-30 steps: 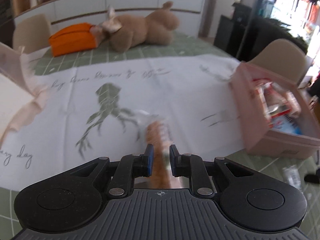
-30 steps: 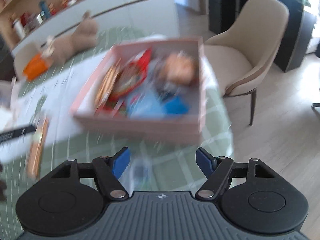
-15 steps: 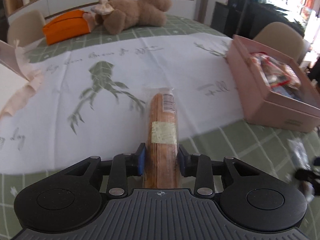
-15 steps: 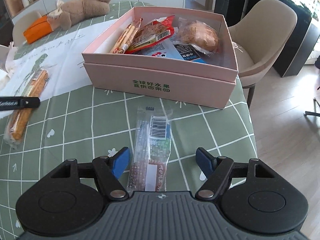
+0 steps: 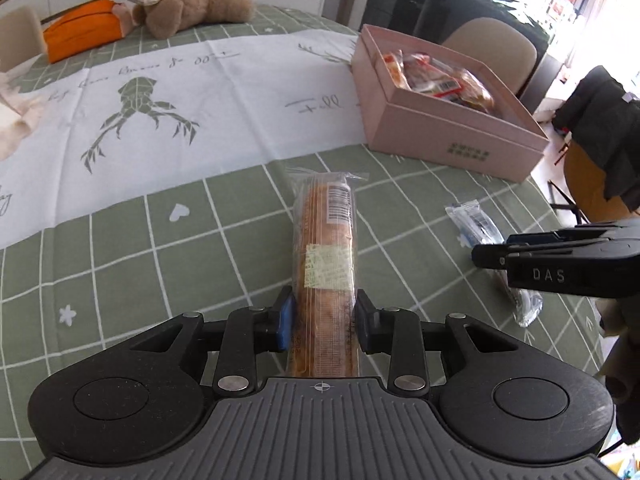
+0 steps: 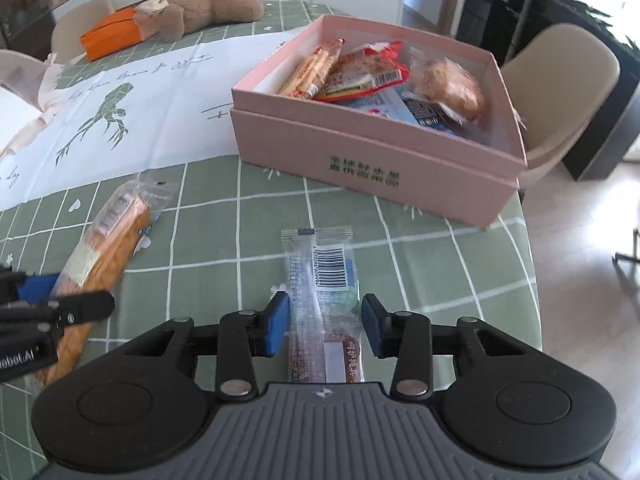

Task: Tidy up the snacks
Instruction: 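Grasp the bread loaf with the left tool while the right tool grasps the wafer packet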

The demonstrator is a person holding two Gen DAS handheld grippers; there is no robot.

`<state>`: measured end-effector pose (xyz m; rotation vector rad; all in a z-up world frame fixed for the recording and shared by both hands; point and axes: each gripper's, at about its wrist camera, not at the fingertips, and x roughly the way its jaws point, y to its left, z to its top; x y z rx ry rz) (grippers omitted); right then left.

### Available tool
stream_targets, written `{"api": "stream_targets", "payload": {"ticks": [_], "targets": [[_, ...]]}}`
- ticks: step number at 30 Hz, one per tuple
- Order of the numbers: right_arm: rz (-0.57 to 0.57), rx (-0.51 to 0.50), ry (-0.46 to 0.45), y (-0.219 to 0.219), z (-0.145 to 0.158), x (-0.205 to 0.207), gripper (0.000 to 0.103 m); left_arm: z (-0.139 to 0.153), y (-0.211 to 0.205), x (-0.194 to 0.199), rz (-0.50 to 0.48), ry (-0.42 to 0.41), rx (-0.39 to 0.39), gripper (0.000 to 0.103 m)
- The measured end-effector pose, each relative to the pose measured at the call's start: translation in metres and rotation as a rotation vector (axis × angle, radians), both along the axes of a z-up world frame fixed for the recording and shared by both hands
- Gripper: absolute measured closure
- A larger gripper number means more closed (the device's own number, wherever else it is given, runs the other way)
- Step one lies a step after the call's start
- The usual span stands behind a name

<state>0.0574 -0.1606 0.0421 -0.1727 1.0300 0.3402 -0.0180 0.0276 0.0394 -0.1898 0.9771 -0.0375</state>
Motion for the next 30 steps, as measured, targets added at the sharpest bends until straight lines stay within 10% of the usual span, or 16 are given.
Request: {"api": "stream_targets", "payload": {"ticks": [20,26,30], "targets": [[-0.214,-0.003,0.019,0.016,0.001,-0.043,0.058,0.001,0.019,0.005,-0.109,0.044,-0.054,0.067],[-0.248,-0.008,0.073,0.002,-0.009,-0.025,0.008,-0.001,0.026,0.011,-0.082,0.036,-0.114,0.067],[-0.233,-0.005,0.028,-0.003,-0.015,-0.023,0.000,-0.001,0.022,0.017,-0.056,0.036,-0.108,0.067]]}}
